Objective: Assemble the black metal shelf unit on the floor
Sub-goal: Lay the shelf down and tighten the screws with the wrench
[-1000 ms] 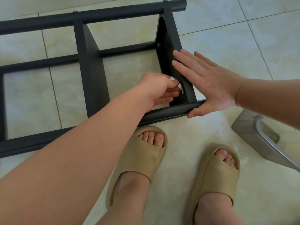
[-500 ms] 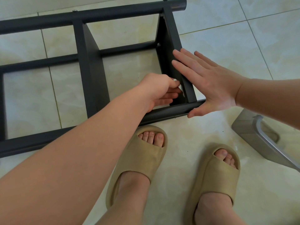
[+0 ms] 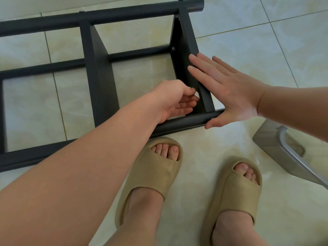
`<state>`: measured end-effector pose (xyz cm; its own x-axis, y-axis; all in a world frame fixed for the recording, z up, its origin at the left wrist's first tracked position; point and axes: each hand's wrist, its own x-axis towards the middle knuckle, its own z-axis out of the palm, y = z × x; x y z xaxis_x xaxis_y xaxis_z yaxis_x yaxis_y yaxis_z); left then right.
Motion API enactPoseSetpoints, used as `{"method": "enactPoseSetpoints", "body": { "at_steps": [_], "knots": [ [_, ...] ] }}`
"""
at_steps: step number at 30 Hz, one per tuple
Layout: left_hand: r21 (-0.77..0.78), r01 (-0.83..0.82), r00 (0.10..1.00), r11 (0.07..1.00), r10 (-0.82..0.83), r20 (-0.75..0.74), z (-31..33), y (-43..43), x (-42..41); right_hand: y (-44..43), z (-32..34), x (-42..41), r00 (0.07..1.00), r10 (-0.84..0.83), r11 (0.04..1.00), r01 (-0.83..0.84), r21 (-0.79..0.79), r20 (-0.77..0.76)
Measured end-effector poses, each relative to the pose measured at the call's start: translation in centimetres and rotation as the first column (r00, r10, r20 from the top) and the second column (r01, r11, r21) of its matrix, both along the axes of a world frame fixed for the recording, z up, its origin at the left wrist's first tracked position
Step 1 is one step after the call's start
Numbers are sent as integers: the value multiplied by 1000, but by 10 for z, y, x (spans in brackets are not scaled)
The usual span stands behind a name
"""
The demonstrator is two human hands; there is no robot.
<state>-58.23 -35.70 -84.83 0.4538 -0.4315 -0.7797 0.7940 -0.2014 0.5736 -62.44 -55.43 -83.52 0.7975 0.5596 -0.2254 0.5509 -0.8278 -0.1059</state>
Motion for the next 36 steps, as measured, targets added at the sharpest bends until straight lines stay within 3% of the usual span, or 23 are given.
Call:
{"method": "enactPoseSetpoints", "body": {
  "at_steps": [19,36],
  "knots": [
    [6,150,975,989,-149,162,-1,12,1,0,1,0,1000,1,1000,-1,-4,-2],
    [97,352,892,931,-365,265,5,22,0,0,-1,0,1000,1,1000,-1,1,5]
  ]
}}
